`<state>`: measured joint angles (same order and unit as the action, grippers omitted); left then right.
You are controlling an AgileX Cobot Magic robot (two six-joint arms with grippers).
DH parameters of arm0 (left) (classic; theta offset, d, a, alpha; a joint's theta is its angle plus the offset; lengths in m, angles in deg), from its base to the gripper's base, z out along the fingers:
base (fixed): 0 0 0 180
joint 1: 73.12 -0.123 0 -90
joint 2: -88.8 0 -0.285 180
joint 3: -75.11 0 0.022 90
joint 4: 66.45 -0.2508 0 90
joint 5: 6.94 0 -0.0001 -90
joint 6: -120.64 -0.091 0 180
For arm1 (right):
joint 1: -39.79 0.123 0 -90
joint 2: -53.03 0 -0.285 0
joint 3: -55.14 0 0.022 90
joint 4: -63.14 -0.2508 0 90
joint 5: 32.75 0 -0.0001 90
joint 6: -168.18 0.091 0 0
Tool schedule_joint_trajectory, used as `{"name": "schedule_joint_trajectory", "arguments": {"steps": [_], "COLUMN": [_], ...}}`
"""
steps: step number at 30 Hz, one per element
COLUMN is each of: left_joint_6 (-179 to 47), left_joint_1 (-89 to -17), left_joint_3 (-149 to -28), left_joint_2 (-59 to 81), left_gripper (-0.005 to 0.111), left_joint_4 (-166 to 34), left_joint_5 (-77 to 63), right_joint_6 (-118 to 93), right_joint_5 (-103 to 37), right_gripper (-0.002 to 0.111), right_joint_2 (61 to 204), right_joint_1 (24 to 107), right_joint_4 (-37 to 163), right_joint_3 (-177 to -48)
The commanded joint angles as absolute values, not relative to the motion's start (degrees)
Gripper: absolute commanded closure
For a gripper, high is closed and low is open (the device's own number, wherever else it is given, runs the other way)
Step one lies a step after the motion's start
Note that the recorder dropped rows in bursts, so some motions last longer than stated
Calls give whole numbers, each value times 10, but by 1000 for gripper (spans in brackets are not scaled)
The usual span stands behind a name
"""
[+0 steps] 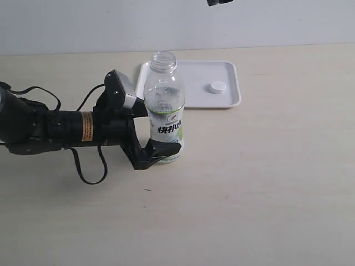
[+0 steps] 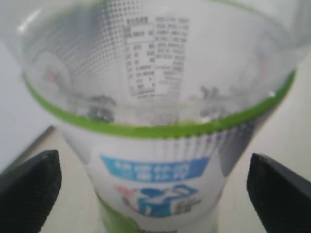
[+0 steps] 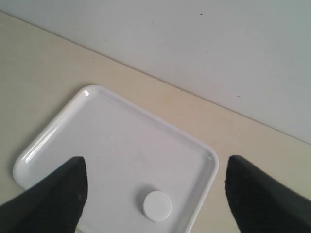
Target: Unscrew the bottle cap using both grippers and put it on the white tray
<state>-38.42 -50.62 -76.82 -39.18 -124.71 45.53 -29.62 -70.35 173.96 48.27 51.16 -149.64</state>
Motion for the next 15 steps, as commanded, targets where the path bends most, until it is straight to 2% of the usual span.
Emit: {"name": "schedule_joint_trajectory", "arguments": {"steps": [1,6,9,12,15], "left_joint_6": [-354,-318,-290,-263,-224], "left_joint_1": [-528,-555,-570,-584,-598], "left_joint_3": [-744,-728,-718,-711,-709], "left_joint_2": [-359,-333,-315,-293,-275], "left_gripper": [7,7,7,7,9], "left_joint_4": [-1283,-1319,-1355,-1398,-1432], "left_joint_5": [437,423,424,424,424], "right_joint_6": [-297,-295,-290,-270,-267], "right_joint_5": [-740,-788,-824,-846,-862], "right_gripper": [34,38,47,62,85], "right_joint_2": [1716,1704,1697,1691,1683], "right_joint_1": [481,481,481,481,481], "right_joint_4": [515,512,512,512,512], "right_joint_3": [-1498,-1498,-1498,-1498,-1498]}}
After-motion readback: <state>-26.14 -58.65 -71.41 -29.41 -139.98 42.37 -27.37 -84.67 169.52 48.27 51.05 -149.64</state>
